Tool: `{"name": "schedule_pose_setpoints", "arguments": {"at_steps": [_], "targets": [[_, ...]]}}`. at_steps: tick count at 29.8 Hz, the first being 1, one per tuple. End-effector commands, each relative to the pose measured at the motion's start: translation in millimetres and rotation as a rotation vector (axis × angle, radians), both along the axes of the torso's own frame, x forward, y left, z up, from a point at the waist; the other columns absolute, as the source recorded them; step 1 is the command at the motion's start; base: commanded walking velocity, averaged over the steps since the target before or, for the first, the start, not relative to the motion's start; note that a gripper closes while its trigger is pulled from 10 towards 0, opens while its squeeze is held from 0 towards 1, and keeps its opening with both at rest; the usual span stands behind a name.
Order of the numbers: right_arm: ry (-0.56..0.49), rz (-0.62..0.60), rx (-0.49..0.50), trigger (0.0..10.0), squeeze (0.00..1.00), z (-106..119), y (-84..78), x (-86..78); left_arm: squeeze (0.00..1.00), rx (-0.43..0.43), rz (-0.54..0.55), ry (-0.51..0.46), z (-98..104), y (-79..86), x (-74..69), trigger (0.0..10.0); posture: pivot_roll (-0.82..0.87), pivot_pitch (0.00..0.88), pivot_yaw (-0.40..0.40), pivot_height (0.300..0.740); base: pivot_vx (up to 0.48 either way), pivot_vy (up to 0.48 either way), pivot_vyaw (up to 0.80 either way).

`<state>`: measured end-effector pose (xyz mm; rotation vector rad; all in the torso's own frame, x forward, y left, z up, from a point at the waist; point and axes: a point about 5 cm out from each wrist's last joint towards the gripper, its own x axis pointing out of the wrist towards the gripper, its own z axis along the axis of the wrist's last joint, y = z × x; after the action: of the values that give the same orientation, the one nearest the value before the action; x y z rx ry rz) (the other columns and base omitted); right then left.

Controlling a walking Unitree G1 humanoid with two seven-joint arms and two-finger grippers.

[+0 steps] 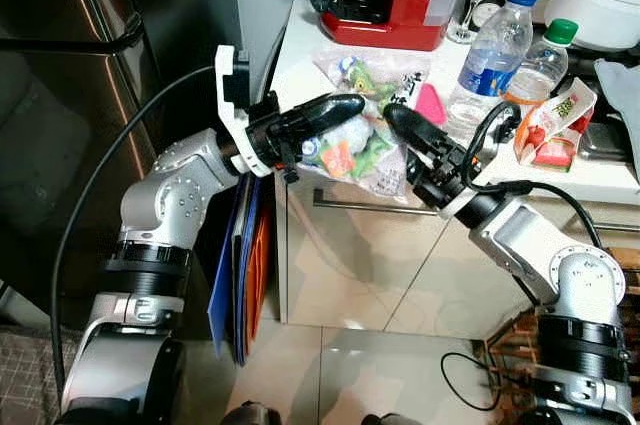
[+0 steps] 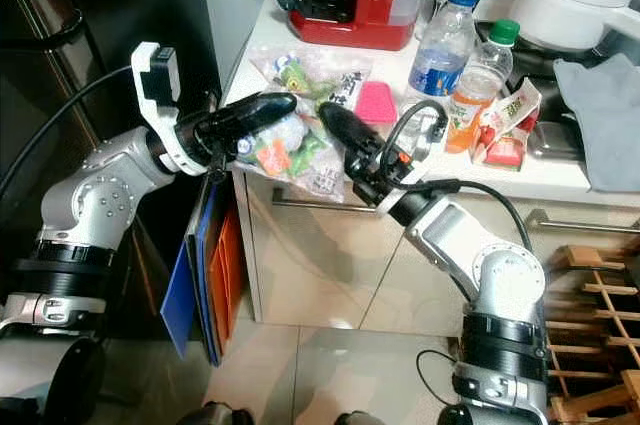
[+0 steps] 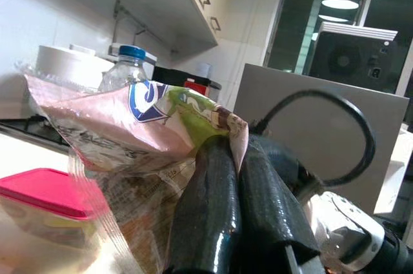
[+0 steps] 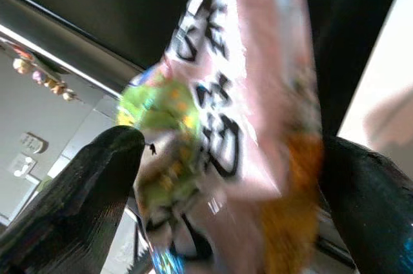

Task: Restocking fridge

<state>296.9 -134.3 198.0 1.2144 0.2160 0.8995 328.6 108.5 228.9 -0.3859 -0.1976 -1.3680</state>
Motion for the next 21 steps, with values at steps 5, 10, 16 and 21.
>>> {"name": "schedule_pose_setpoints", "arguments": {"at_steps": [5, 10, 16, 21], "targets": [[0.011, -0.027, 0.010, 10.0, 0.00, 1.9, 0.4, 6.9, 0.00, -0.025, -0.053, -0.042, 11.0, -6.2, -4.3, 0.0, -0.12, 0.000, -0.034, 0.740, 0.000, 0.000, 0.00], [0.040, -0.057, 0.014, 10.0, 0.00, 0.2, 1.4, 16.0, 0.00, -0.046, -0.091, -0.043, 13.3, -11.7, -9.3, 0.0, -0.11, 0.000, -0.035, 0.740, 0.000, 0.000, 0.00], [0.031, -0.036, 0.036, 10.0, 0.00, 4.1, 10.4, 20.5, 0.00, -0.066, -0.139, -0.026, 11.3, -18.7, -15.3, 0.0, -0.11, 0.000, -0.035, 0.740, 0.000, 0.000, 0.00], [0.021, -0.053, -0.022, 4.4, 0.00, 0.2, 10.9, 22.4, 0.00, -0.063, -0.135, -0.015, 8.7, -19.0, -15.4, 0.0, -0.11, 0.000, -0.037, 0.740, 0.000, 0.000, 0.00]]}}
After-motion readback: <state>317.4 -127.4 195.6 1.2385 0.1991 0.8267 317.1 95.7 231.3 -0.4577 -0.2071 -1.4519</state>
